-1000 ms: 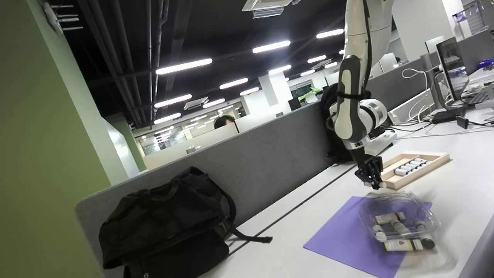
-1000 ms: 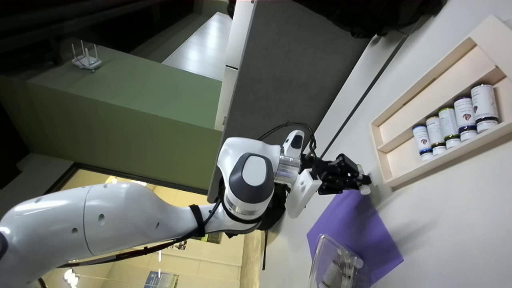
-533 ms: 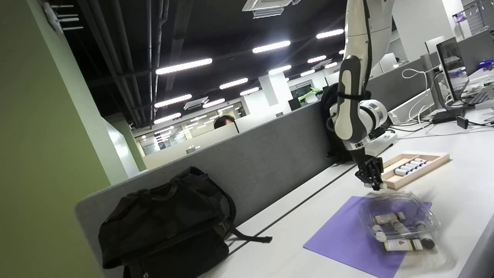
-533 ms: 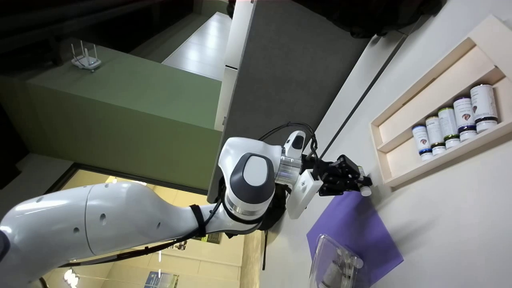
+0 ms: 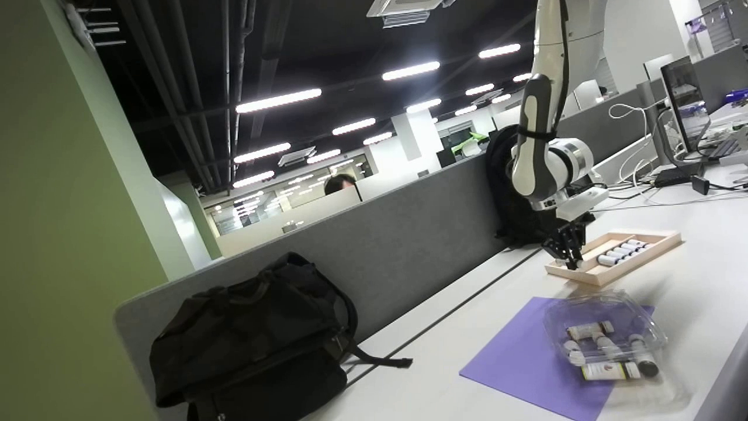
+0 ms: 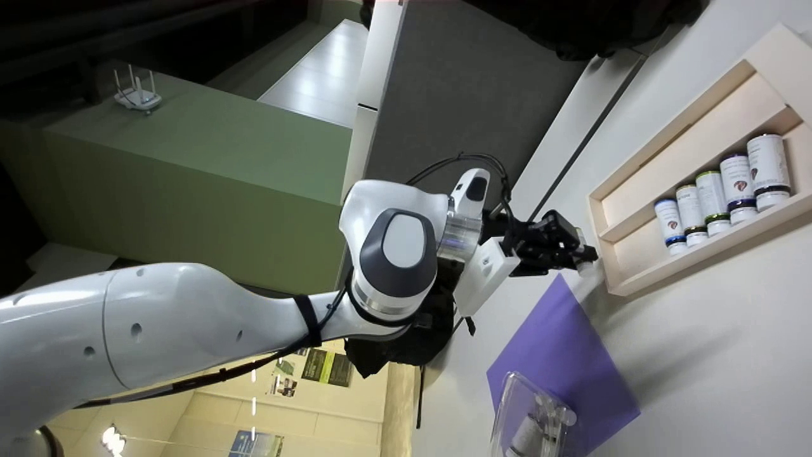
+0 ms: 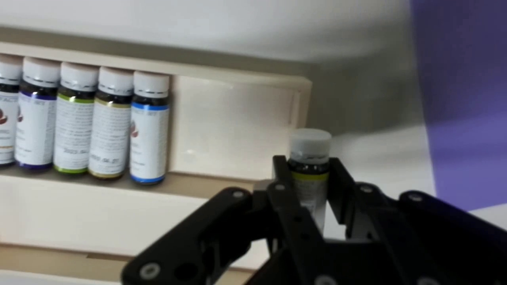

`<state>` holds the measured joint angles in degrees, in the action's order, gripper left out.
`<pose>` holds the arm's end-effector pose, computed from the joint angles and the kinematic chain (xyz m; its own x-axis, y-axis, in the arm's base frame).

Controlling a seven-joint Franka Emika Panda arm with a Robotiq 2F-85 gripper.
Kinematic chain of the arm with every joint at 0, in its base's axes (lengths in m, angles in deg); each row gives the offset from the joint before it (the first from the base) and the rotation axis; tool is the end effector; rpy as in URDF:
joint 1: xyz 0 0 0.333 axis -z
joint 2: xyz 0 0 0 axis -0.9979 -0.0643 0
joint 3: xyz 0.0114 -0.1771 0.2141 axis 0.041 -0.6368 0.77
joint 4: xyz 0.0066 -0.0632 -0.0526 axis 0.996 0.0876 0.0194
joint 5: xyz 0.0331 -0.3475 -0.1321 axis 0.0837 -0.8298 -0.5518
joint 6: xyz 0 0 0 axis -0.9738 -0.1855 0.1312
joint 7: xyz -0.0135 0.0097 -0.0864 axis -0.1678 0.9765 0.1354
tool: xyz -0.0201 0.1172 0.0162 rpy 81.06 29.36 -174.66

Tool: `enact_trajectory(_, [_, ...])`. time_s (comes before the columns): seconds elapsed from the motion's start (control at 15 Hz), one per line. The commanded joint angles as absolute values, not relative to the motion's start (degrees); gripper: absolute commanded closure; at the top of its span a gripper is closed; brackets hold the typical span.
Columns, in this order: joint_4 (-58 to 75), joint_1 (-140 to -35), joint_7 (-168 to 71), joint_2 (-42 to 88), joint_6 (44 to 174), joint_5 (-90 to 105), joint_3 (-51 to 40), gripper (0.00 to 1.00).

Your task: Move the bottle from the table to the tray

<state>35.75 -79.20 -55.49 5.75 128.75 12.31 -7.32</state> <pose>0.5366 -0.1248 0.1122 0.9825 -0.1849 0.0228 -0.1857 -0.9818 0.0404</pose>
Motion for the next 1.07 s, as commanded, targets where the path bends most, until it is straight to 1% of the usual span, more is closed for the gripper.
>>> enact_trajectory(0.0, [32.04, -75.00, -55.81, 4.73, 128.03, 14.38, -7.11, 0.88])
enact_trajectory(0.27, [26.98, -72.29, -56.14, 2.46, 128.34, 14.28, -8.08, 0.88])
enact_trajectory(0.47, [21.95, -69.87, -56.82, 0.77, 124.90, 15.03, -7.72, 0.88])
enact_trajectory(0.6, [20.83, -70.91, -54.79, 0.44, 122.52, 13.67, -9.55, 0.88])
enact_trajectory(0.67, [23.52, -70.41, -56.37, 1.57, 125.01, 14.04, -8.51, 0.63])
enact_trajectory(1.0, [22.30, -70.50, -56.25, 0.85, 123.85, 13.92, -9.04, 0.63])
